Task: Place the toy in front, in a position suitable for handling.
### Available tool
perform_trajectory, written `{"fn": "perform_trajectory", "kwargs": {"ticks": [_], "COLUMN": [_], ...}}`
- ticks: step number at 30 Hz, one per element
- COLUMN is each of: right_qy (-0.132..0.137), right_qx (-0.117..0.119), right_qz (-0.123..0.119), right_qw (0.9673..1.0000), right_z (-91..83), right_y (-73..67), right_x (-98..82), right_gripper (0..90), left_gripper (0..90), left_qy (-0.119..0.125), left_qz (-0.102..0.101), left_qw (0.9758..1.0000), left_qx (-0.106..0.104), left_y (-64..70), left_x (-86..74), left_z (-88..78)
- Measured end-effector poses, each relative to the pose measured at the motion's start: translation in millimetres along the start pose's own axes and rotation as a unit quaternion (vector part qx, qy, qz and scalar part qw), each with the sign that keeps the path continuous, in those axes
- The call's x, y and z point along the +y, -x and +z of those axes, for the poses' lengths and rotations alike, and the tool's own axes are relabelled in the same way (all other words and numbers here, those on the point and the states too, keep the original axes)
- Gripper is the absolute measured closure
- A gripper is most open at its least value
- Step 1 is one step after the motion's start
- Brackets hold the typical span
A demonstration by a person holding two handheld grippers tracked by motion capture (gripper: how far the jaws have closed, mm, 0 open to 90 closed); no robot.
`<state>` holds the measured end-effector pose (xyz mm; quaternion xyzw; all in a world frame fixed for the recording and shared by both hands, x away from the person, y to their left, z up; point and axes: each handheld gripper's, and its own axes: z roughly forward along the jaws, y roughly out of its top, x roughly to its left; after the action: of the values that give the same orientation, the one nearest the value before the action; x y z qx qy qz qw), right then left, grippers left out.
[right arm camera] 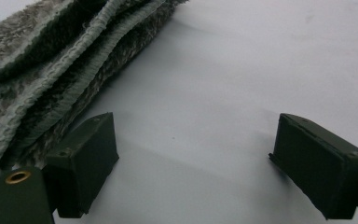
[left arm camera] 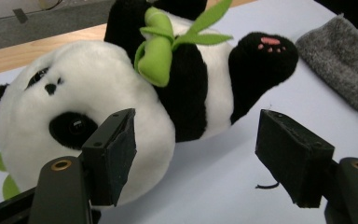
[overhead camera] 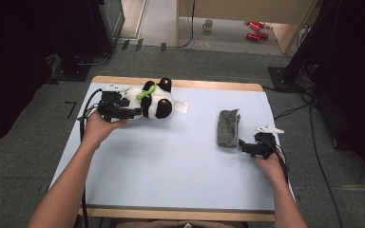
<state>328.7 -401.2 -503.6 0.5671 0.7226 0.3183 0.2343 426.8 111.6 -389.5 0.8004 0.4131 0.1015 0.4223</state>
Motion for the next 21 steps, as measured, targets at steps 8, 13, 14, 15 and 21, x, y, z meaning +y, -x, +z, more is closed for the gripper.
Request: {"fn": "perform_trajectory", "kwargs": {"ticks": [8, 13, 14, 15, 21], "right_qy": [0.0, -0.001, 0.0, 0.0, -0.001], "right_qx": [0.0, 0.0, 0.0, 0.0, 0.0], "right_qz": [0.001, 0.0, 0.0, 0.0, 0.0], "right_qw": [1.0, 1.0, 1.0, 1.0, 1.0], "right_z": [0.0, -0.1, -0.1, -0.1, -0.1], "right_y": [-0.1, -0.1, -0.1, -0.1, -0.1], "right_x": [0.0, 0.1, 0.0, 0.0, 0.1], "right_gripper": [13.1, 13.1, 13.1, 13.1, 13.1], "left_gripper": [28.5, 28.3, 28.4, 28.4, 28.5], "left_qy": [-0.005, -0.006, -0.005, -0.006, -0.006], "left_qz": [0.019, 0.017, 0.02, 0.019, 0.016], "left_qw": [0.9997, 0.9997, 0.9997, 0.9997, 0.9997], "left_qx": [0.014, 0.016, 0.017, 0.017, 0.015], "left_y": [-5.8, -11.6, -12.6, -13.0, -15.0], "left_x": [19.9, 32.5, 34.2, 35.5, 47.0], "left_z": [6.5, 14.6, 16.4, 17.9, 29.6]}}
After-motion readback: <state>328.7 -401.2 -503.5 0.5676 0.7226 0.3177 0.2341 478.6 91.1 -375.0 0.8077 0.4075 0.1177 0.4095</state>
